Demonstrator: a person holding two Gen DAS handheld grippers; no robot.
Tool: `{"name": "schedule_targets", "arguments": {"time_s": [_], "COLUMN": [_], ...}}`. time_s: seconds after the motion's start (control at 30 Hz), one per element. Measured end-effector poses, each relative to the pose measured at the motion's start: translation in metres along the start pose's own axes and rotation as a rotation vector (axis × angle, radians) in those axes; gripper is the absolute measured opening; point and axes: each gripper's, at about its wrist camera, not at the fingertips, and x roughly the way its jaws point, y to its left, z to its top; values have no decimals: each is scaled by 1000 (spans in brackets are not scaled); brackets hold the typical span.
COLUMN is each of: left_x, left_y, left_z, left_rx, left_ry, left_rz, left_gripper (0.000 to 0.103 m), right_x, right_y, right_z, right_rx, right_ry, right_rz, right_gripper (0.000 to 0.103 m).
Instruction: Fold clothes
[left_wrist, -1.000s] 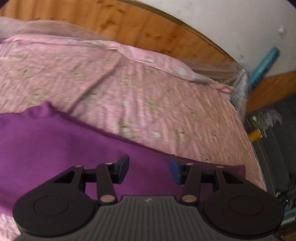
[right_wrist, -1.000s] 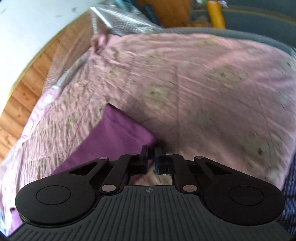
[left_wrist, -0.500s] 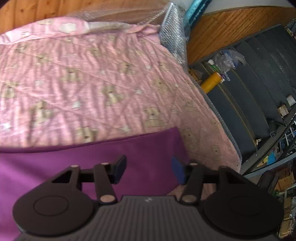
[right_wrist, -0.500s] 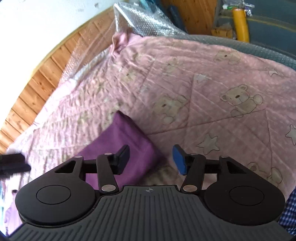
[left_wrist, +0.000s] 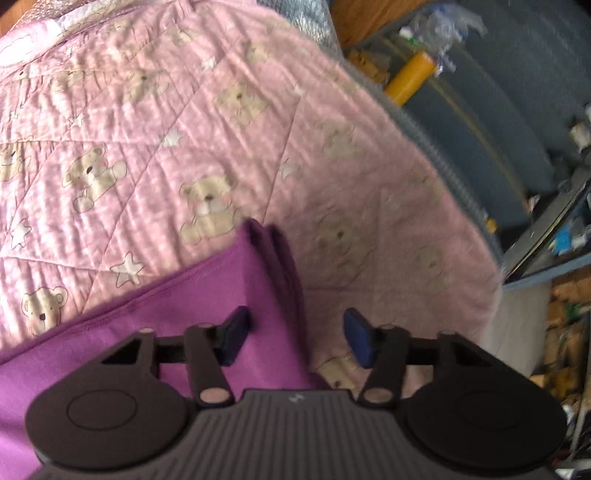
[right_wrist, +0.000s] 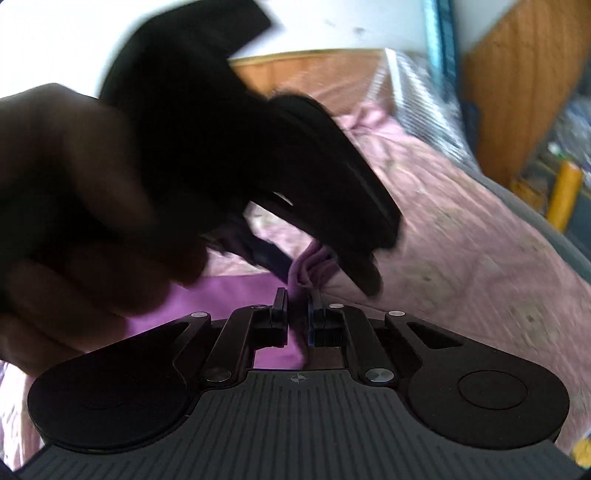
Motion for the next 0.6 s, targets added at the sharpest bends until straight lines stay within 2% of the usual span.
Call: {"name": "schedule_targets", "arguments": {"time_s": [0.03, 0.1, 0.17, 0.23, 0.3, 0.33, 0.4, 0.43, 0.47, 0.5, 0.57, 0.6], "left_x": [2, -12, -39, -64, -70, -72, -64, -62, -59, -57, -55, -55], "left_y": [2, 19, 50, 82, 122, 141, 160, 164, 169, 172, 174, 176], "left_z": [-2, -9, -25, -41, -63, -73, -86, -90, -94, -98, -106, -110], "left_rx": [7, -33, -114, -195, -281, -321, -360, -373, -385, -396, -394, -395], "left_ry": [4, -30, -76, -118, -111, -106, -96, -97, -99, -100, -91, -89], "left_rz": [18, 7, -5, -14, 8, 17, 35, 32, 30, 31, 65, 78], "left_gripper": [9, 10, 10, 10, 10, 10, 10, 11, 11, 12, 22, 23], "right_x": [1, 0, -12, -22, -18, -11, 11, 23, 36, 48, 65, 62], "right_y": [4, 8, 5, -1, -6, -8, -3, 1, 6, 11, 25, 32], "right_z": [0, -1, 1, 5, 7, 6, 4, 2, 0, -4, -15, -20], "right_rx": [-13, -31, -9, 39, 112, 155, 211, 216, 217, 199, 92, 31], "right_ry": [3, 4, -12, -21, 5, 25, 81, 114, 150, 200, 282, 267], "right_rz": [10, 47, 120, 214, 290, 314, 297, 287, 281, 290, 265, 252], "right_gripper": [7, 12, 38, 49, 49, 46, 27, 15, 14, 14, 9, 9]}}
